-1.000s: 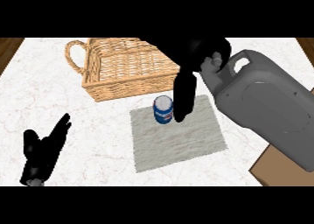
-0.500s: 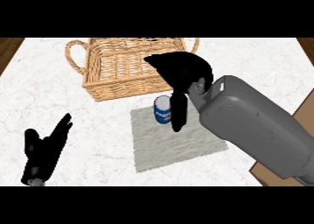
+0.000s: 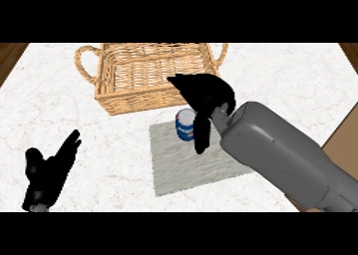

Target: Pick the can from the placemat and place it in the basket

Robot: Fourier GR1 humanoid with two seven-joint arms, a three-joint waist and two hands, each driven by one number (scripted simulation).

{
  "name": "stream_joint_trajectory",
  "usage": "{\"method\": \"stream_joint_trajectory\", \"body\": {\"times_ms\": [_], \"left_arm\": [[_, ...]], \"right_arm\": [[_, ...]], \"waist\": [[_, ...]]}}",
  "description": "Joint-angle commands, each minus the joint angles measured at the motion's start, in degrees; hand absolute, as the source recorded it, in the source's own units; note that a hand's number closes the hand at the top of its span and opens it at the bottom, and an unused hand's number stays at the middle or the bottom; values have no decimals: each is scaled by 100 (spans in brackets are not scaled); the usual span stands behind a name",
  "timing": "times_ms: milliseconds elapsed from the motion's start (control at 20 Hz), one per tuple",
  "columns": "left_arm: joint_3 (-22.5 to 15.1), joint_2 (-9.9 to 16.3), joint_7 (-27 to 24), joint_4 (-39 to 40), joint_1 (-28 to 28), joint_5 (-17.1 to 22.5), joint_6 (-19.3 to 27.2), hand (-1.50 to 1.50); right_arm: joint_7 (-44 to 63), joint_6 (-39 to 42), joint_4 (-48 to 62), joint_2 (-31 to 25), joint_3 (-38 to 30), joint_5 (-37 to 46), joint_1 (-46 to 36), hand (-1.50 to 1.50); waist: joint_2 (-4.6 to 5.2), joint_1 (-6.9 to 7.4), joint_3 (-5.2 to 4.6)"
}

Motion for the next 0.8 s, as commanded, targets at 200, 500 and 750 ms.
{"method": "stream_joint_trajectory", "body": {"times_ms": [200,500,750], "left_arm": [[-128,-188,218,407,223,-128,-13,0],[-118,-322,317,415,42,-192,58,0],[-32,-252,359,146,247,-176,-23,0]], "right_arm": [[-488,-252,337,180,-123,545,309,-150],[-1017,-440,1105,487,-180,959,188,-150],[-804,-330,800,583,96,1282,689,-150]], "waist": [[47,1,-76],[73,49,-76],[36,-8,-75]]}}
